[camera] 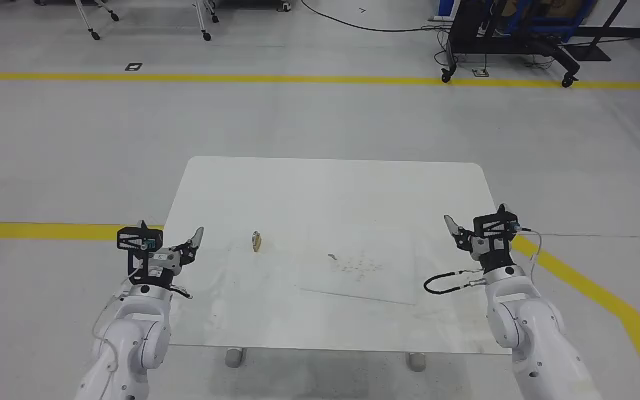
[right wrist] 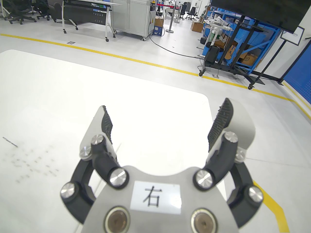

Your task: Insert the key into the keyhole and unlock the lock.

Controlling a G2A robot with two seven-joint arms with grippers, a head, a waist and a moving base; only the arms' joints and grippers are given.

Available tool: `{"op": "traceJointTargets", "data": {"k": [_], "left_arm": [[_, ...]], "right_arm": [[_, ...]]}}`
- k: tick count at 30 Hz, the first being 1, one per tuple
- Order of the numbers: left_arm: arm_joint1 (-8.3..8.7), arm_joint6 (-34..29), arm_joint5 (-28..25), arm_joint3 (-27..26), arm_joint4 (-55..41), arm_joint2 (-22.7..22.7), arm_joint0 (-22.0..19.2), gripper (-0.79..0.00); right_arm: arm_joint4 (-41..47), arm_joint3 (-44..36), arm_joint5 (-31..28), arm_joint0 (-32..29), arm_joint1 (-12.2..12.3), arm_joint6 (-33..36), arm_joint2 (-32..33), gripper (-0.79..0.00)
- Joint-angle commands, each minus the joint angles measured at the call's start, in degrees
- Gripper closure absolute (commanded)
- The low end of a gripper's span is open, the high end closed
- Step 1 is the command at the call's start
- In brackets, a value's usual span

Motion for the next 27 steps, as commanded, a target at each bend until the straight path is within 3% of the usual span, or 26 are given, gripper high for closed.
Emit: {"op": "traceJointTargets", "data": {"k": [1, 7, 10, 13, 20, 27], "left_arm": [[0.00, 0.00, 0.00, 0.00, 0.00, 0.00, 0.00, -0.785], [0.00, 0.00, 0.00, 0.00, 0.00, 0.00, 0.00, -0.785], [0.00, 0.00, 0.00, 0.00, 0.00, 0.00, 0.00, -0.785], [0.00, 0.00, 0.00, 0.00, 0.00, 0.00, 0.00, -0.785], [0.00, 0.00, 0.00, 0.00, 0.00, 0.00, 0.00, -0.785], [0.00, 0.00, 0.00, 0.00, 0.00, 0.00, 0.00, -0.785]], "right_arm": [[0.00, 0.00, 0.00, 0.00, 0.00, 0.00, 0.00, -0.785], [-0.74, 0.08, -1.36, 0.71, -0.02, 0.25, -0.90, -0.785], [-0.95, 1.17, -5.82, 2.46, -0.07, 0.52, -3.21, -0.785], [-1.73, 2.89, -11.43, 4.87, -0.13, 1.24, -6.44, -0.785], [-5.81, 7.64, -17.62, 10.89, -0.96, 4.51, -16.56, -0.785], [-5.75, 7.81, -17.85, 11.15, -1.00, 4.70, -16.87, -0.785]]}}
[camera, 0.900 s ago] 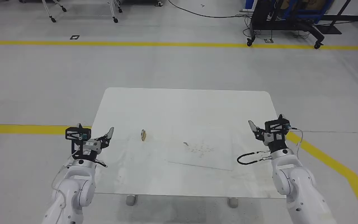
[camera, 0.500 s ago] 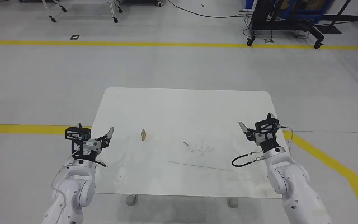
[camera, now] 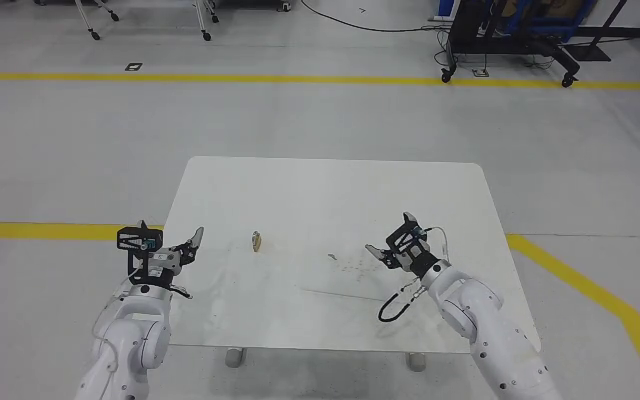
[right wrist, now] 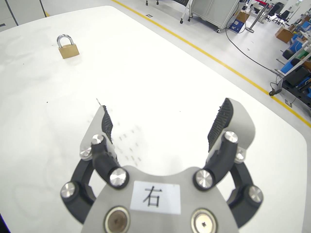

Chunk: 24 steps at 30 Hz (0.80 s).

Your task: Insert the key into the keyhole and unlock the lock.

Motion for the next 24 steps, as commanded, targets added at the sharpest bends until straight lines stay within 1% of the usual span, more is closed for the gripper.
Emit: {"op": "traceJointTargets", "data": {"k": [1, 7, 8, 9, 12, 15, 18, 19, 20, 21, 22, 23, 24], "left_arm": [[0.00, 0.00, 0.00, 0.00, 0.00, 0.00, 0.00, -0.785], [0.00, 0.00, 0.00, 0.00, 0.00, 0.00, 0.00, -0.785], [0.00, 0.00, 0.00, 0.00, 0.00, 0.00, 0.00, -0.785], [0.00, 0.00, 0.00, 0.00, 0.00, 0.00, 0.00, -0.785], [0.00, 0.00, 0.00, 0.00, 0.00, 0.00, 0.00, -0.785], [0.00, 0.00, 0.00, 0.00, 0.00, 0.00, 0.00, -0.785], [0.00, 0.00, 0.00, 0.00, 0.00, 0.00, 0.00, -0.785], [0.00, 0.00, 0.00, 0.00, 0.00, 0.00, 0.00, -0.785], [0.00, 0.00, 0.00, 0.00, 0.00, 0.00, 0.00, -0.785], [0.00, 0.00, 0.00, 0.00, 0.00, 0.00, 0.00, -0.785], [0.00, 0.00, 0.00, 0.00, 0.00, 0.00, 0.00, -0.785], [0.00, 0.00, 0.00, 0.00, 0.00, 0.00, 0.00, -0.785], [0.00, 0.00, 0.00, 0.00, 0.00, 0.00, 0.00, -0.785]], "right_arm": [[0.00, 0.00, 0.00, 0.00, 0.00, -0.01, 0.00, -0.785], [0.47, 0.41, -0.87, 0.11, -0.04, -0.12, -0.47, -0.785], [1.06, 1.02, -2.88, 0.81, -0.10, -0.17, -1.32, -0.785], [1.32, 1.92, -6.12, 2.03, -0.15, -0.10, -2.57, -0.785], [2.27, 5.99, -12.93, 6.45, -0.55, -0.39, -6.17, -0.785], [4.35, 10.12, -18.60, 10.14, -1.06, -2.58, -9.23, -0.785], [4.47, 13.92, -22.95, 13.19, -1.41, -3.33, -11.61, -0.785], [4.74, 15.10, -24.95, 14.10, -1.49, -3.64, -12.33, -0.757], [4.84, 16.44, -26.40, 15.06, -1.57, -3.41, -12.91, -0.659], [4.57, 17.73, -27.15, 16.05, -1.67, -2.36, -13.57, -0.477], [4.20, 18.94, -27.17, 17.09, -1.83, -0.64, -14.35, -0.391], [4.32, 20.14, -26.61, 18.11, -2.06, 1.22, -15.13, -0.391], [4.85, 21.19, -26.38, 19.16, -2.36, 2.86, -16.02, -0.413]]}}
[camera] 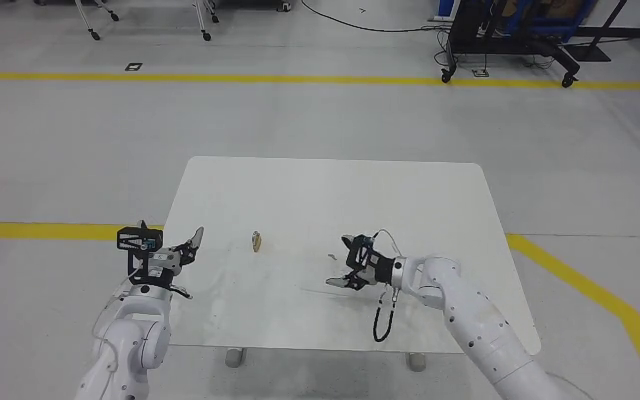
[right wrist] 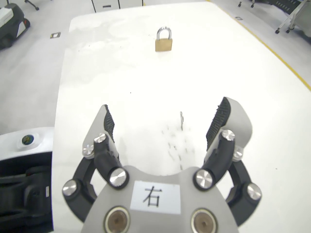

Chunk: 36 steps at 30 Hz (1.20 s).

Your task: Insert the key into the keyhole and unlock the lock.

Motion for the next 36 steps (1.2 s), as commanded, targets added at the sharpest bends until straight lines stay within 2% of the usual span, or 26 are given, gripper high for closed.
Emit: {"op": "traceJointTargets", "data": {"k": [1, 5, 13, 15, 16, 17, 36], "left_arm": [[0.00, 0.00, 0.00, 0.00, 0.00, 0.00, 0.00, -0.785], [0.00, 0.00, 0.00, 0.00, 0.00, 0.00, 0.00, -0.785], [0.00, 0.00, 0.00, 0.00, 0.00, 0.00, 0.00, -0.785], [0.00, 0.00, 0.00, 0.00, 0.00, 0.00, 0.00, -0.785], [0.00, 0.00, 0.00, 0.00, 0.00, 0.00, 0.00, -0.785], [0.00, 0.00, 0.00, 0.00, 0.00, 0.00, 0.00, -0.785], [0.00, 0.00, 0.00, 0.00, 0.00, 0.00, 0.00, -0.785]], "right_arm": [[0.96, 2.32, 0.64, 2.28, -0.57, 3.67, -1.77, -0.465], [1.56, 5.61, 4.83, 5.40, -1.67, 7.85, -4.35, -0.514], [1.20, 9.62, 5.88, 8.89, -2.75, 8.28, -7.18, -0.360], [1.04, 10.24, 5.65, 9.55, -2.93, 8.23, -7.73, -0.274], [1.00, 10.45, 5.50, 9.83, -3.00, 8.05, -7.92, -0.185], [0.90, 10.57, 5.51, 10.02, -3.05, 7.86, -8.06, -0.012], [-2.42, 8.66, 4.21, 9.89, -2.35, 3.81, -7.38, 0.000]]}}
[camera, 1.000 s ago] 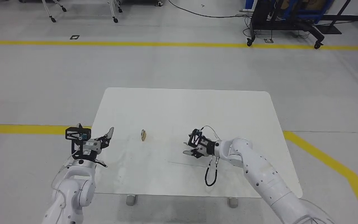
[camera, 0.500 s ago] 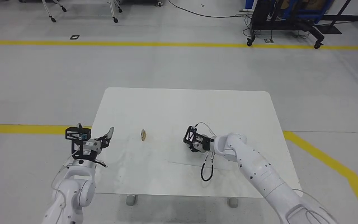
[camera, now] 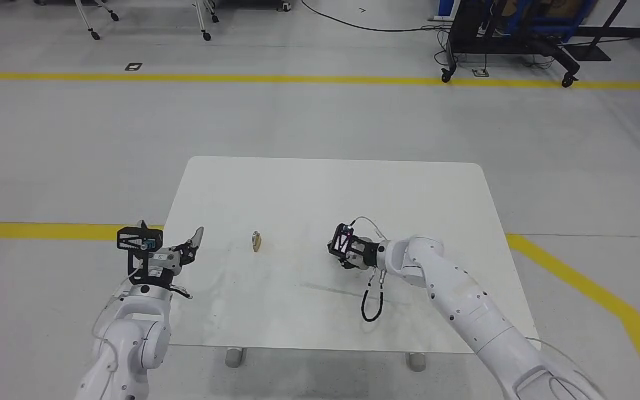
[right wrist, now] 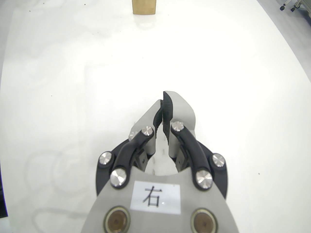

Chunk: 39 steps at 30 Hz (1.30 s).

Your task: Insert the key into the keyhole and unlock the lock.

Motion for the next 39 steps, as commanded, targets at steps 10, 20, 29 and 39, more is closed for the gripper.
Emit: {"op": "traceJointTargets", "data": {"k": [10, 20, 29, 39], "left_arm": [[0.29, -5.41, -9.65, -5.63, 6.24, 4.55, 0.39, -0.785], [-0.19, -15.55, -17.29, -6.16, 16.65, 16.45, -7.42, -0.785], [-2.08, -23.48, -20.59, 5.52, 22.14, 28.75, -19.91, -0.785], [-4.22, -26.39, -17.23, 14.09, 23.55, 35.75, -26.48, -0.785]], "right_arm": [[-1.64, -1.21, 2.60, -0.78, -0.03, -1.04, -0.41, 0.000], [-6.71, -1.31, 2.43, -0.83, 0.17, -9.84, -1.52, 0.000], [-7.38, 1.46, 1.90, 0.14, -0.13, -13.17, -2.49, 0.000], [-8.20, 2.72, 0.87, 0.27, 0.18, -17.06, -2.04, 0.000]]}}
